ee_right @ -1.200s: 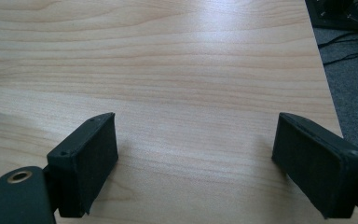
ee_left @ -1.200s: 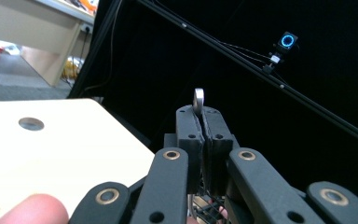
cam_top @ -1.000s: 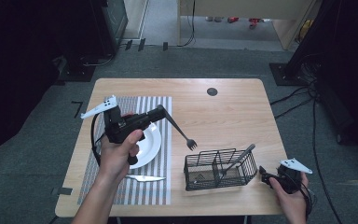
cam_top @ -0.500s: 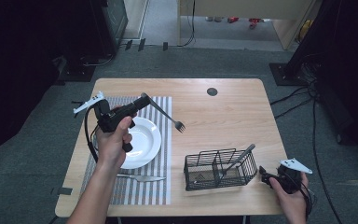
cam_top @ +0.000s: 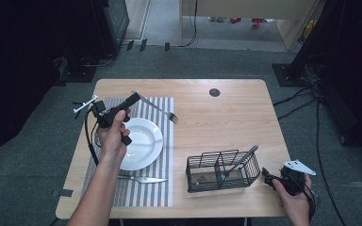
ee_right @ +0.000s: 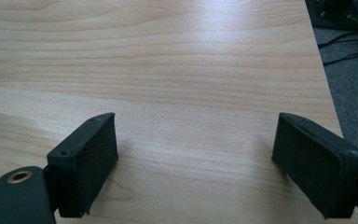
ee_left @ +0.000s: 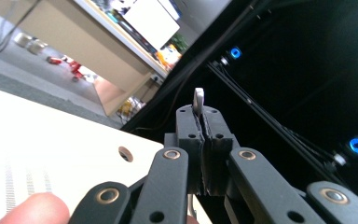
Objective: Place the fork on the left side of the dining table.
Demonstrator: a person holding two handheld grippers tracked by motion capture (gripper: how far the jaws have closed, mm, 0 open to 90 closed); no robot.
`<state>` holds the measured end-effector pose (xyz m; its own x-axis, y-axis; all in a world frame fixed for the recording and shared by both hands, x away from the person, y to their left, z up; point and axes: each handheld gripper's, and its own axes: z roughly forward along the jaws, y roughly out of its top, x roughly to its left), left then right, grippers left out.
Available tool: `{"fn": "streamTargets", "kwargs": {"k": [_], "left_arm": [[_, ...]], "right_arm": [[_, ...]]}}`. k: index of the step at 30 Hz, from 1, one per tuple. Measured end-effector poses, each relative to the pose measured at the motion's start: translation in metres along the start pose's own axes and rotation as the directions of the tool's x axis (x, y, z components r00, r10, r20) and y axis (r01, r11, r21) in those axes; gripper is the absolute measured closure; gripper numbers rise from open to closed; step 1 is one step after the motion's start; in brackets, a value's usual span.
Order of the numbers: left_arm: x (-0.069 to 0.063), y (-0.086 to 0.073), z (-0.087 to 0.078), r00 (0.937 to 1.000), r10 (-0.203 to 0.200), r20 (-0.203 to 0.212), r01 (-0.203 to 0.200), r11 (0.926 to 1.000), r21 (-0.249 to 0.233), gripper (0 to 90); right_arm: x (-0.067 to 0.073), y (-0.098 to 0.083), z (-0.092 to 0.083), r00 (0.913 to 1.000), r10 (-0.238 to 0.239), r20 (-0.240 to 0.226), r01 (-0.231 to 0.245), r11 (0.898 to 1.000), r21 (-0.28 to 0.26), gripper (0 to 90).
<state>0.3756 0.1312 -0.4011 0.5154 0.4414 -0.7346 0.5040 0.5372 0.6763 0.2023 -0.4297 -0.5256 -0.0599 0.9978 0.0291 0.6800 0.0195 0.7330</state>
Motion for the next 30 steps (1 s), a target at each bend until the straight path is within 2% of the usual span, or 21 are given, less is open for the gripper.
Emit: {"fn": "streamTargets", "kwargs": {"k": [3,6,8,12,13,14,16,18,22,24,25,27,28,30], "left_arm": [[0.014,-0.001,0.001,0.9994,-0.029,-0.020,0.029,0.9994,-0.020,89.0],[0.025,-0.001,0.001,0.9984,-0.053,-0.020,0.053,0.9978,-0.040,89.0],[0.035,-0.002,0.001,0.9958,-0.090,-0.015,0.089,0.9944,-0.057,89.0],[0.049,-0.001,0.003,0.9905,-0.131,-0.042,0.127,0.9890,-0.075,88.9],[0.049,-0.001,0.003,0.9905,-0.131,-0.042,0.127,0.9890,-0.075,88.9],[0.058,0.000,0.004,0.9849,-0.164,-0.057,0.158,0.9837,-0.085,89.0],[0.064,-0.001,0.005,0.9818,-0.173,-0.078,0.166,0.9819,-0.090,88.9],[0.073,-0.002,0.006,0.9766,-0.186,-0.107,0.178,0.9803,-0.086,88.9],[0.087,-0.006,0.009,0.9669,-0.214,-0.140,0.203,0.9755,-0.084,88.9],[0.093,-0.008,0.010,0.9573,-0.239,-0.163,0.223,0.9688,-0.107,88.9],[0.099,-0.009,0.009,0.9483,-0.264,-0.176,0.244,0.9612,-0.129,88.8],[0.106,-0.010,0.008,0.9349,-0.303,-0.185,0.276,0.9484,-0.155,88.9],[0.110,-0.011,0.008,0.9310,-0.304,-0.202,0.275,0.9481,-0.160,88.9],[0.114,-0.012,0.008,0.9278,-0.291,-0.233,0.259,0.9524,-0.162,88.9]], "right_arm": [[0.000,0.000,0.000,1.0000,0.000,0.000,0.000,1.000,0.000,13.8],[0.000,0.000,0.000,1.0000,0.000,0.000,0.000,1.000,0.000,13.9],[0.000,0.000,0.000,1.0000,-0.001,0.000,0.001,1.000,0.000,13.8],[0.000,0.000,0.000,1.0000,-0.001,0.000,0.001,1.000,0.000,13.8],[0.000,0.000,0.000,1.0000,0.000,0.000,0.000,1.000,0.000,13.9],[0.000,0.000,0.000,1.0000,-0.001,0.000,0.001,1.000,0.000,13.8],[0.000,0.000,0.000,1.0000,0.000,0.000,0.000,1.000,0.000,13.8],[0.000,0.000,0.000,1.0000,0.000,0.000,0.000,1.000,0.000,13.8],[0.000,0.000,0.000,1.0000,0.000,0.000,0.000,1.000,0.000,13.8],[0.000,0.000,0.000,1.0000,0.000,0.000,0.000,1.000,0.000,13.9],[0.000,0.000,0.000,1.0000,0.000,0.000,0.000,1.000,0.000,13.8],[0.000,0.000,0.000,1.0000,0.000,0.000,0.000,1.000,0.000,13.8],[0.000,0.000,0.000,1.0000,0.000,0.000,0.000,1.000,0.000,13.9],[0.000,0.000,0.000,1.0000,-0.001,0.000,0.001,1.000,0.000,13.9]]}}
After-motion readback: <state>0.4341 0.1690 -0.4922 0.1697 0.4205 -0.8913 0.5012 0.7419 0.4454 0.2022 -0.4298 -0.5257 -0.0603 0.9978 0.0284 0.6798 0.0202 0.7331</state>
